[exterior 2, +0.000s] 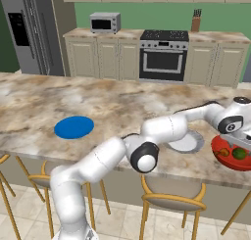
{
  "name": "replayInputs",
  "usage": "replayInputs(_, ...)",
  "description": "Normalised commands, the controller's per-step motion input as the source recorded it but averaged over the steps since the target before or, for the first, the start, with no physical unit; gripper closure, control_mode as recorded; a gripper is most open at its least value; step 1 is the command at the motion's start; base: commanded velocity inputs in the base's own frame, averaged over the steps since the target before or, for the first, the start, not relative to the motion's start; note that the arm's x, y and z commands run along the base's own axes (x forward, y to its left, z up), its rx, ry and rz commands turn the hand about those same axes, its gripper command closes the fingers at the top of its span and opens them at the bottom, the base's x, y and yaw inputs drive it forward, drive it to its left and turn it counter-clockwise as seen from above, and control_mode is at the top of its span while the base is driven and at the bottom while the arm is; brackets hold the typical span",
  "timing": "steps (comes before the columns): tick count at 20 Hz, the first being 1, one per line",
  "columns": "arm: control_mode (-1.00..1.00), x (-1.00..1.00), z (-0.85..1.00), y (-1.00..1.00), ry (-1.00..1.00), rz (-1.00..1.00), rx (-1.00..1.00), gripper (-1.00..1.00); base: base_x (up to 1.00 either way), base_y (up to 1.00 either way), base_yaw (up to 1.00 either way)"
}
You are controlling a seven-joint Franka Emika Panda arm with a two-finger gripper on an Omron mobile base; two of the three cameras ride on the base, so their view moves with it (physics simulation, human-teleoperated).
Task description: Pick the chicken drumstick and lime from their plates and place them in the bowl. Then put the bowl in the fridge.
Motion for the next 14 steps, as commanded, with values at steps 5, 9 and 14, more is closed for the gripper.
replayInputs(5,-1.0,-0.44,0.22,0.29,0.0,0.01,0.09,-1.0,0.0,0.0,0.0)
replayInputs(9,-1.0,-0.31,0.03,0.51,0.0,0.04,0.02,-1.0,0.0,0.0,0.0)
replayInputs(14,-1.0,-0.16,0.12,0.56,0.03,0.14,0.0,-1.0,0.0,0.0,0.0)
